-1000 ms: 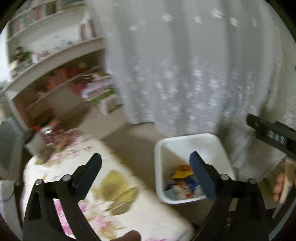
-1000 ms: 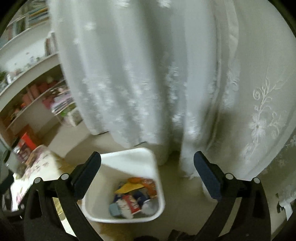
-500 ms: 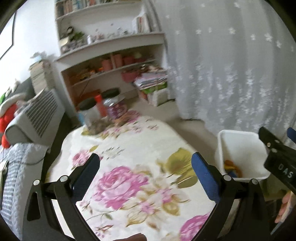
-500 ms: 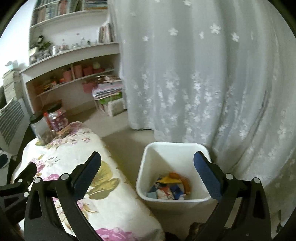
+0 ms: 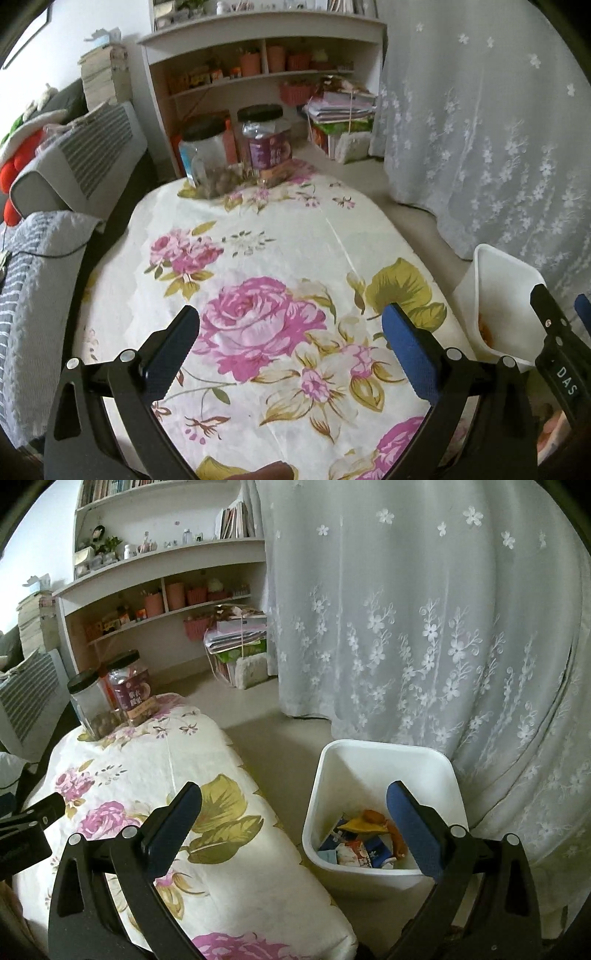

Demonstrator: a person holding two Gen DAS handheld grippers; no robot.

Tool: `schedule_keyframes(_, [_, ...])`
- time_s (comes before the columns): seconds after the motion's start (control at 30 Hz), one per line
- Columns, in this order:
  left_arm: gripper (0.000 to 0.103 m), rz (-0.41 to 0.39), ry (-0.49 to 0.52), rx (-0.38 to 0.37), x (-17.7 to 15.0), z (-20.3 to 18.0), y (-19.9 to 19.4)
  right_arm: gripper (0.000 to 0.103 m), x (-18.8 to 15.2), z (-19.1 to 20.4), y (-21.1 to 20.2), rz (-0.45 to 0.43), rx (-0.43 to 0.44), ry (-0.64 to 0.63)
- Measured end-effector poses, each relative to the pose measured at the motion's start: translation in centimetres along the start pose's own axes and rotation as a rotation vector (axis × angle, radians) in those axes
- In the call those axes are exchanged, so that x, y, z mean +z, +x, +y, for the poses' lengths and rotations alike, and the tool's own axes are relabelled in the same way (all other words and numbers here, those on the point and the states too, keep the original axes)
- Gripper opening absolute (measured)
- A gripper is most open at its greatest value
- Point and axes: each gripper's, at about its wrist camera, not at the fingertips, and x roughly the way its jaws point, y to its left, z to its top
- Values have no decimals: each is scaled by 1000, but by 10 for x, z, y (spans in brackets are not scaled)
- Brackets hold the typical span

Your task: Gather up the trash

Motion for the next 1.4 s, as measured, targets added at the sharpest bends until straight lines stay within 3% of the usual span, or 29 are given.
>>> schedule_keyframes(1.4, [96,-3,-22,10,-2,2,1,96,-8,11,11,44,29,-49])
